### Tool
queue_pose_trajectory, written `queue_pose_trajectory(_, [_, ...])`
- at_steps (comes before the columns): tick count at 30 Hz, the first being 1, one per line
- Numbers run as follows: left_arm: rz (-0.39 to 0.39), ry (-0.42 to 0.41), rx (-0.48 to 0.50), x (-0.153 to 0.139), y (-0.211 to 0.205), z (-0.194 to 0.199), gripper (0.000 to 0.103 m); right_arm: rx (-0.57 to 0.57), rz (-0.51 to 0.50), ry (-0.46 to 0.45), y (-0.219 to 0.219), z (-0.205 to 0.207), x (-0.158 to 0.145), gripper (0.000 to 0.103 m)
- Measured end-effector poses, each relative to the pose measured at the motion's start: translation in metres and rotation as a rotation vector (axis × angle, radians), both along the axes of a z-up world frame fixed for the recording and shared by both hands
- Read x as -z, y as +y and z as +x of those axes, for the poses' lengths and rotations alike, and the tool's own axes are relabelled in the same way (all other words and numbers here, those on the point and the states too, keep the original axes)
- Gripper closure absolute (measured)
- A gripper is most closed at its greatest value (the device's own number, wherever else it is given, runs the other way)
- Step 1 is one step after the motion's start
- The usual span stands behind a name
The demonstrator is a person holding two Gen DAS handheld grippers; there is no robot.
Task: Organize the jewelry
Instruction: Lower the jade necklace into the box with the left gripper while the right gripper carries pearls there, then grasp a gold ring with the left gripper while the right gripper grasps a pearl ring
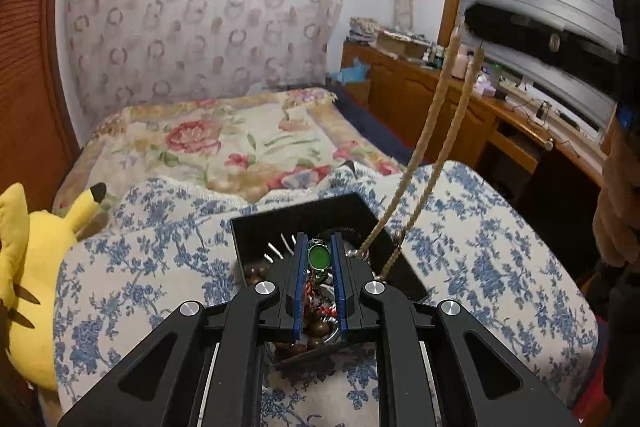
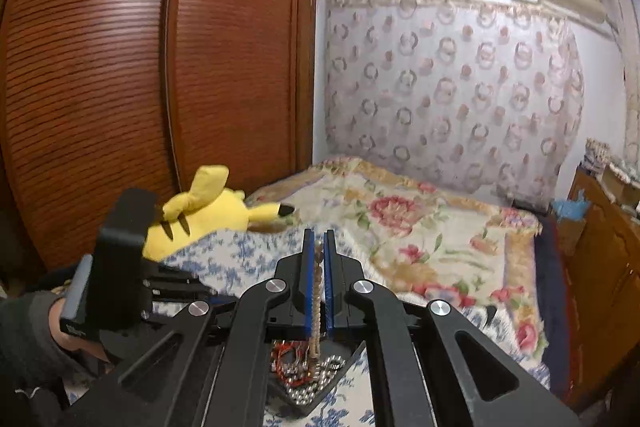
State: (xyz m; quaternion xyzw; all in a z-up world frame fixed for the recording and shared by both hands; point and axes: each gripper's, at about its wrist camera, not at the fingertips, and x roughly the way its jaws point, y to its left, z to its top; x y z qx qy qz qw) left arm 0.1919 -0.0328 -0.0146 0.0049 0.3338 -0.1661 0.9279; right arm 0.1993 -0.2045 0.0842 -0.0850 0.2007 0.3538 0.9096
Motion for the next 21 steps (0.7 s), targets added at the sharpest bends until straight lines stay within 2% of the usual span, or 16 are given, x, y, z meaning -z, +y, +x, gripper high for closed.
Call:
queue_pose_trajectory(6, [0.005, 0.021, -0.012, 0.010, 0.002, 0.001, 0.092, 0.012, -0.039, 0.105, 0.009, 0.013, 0.042, 0.097])
queue_pose_trajectory(8, [0.011, 0.018, -0.015, 0.010, 0.003, -0.002, 0.085, 0.013, -0.055, 0.108, 0.012, 0.013, 0.048, 0.097])
queue_pose_trajectory(10, [0.014, 0.012, -0.017, 0.010, 0.004, -0.007, 0.078, 0.018, -0.054, 0.124, 0.013, 0.012, 0.052, 0.090])
queue_pose_trajectory(12, [0.012, 0.012, -0.021, 0.009, 0.005, -0.011, 0.076, 0.028, -0.056, 0.123, 0.011, 0.010, 0.054, 0.086])
queue_pose_trajectory(18, [0.022, 0.004, -0.028, 0.010, 0.009, -0.032, 0.065, 0.060, -0.050, 0.134, -0.008, -0.013, 0.062, 0.085])
queue_pose_trajectory(21, [0.026, 0.011, -0.026, 0.014, 0.010, -0.046, 0.061, 0.086, -0.064, 0.151, -0.018, -0.036, 0.076, 0.084])
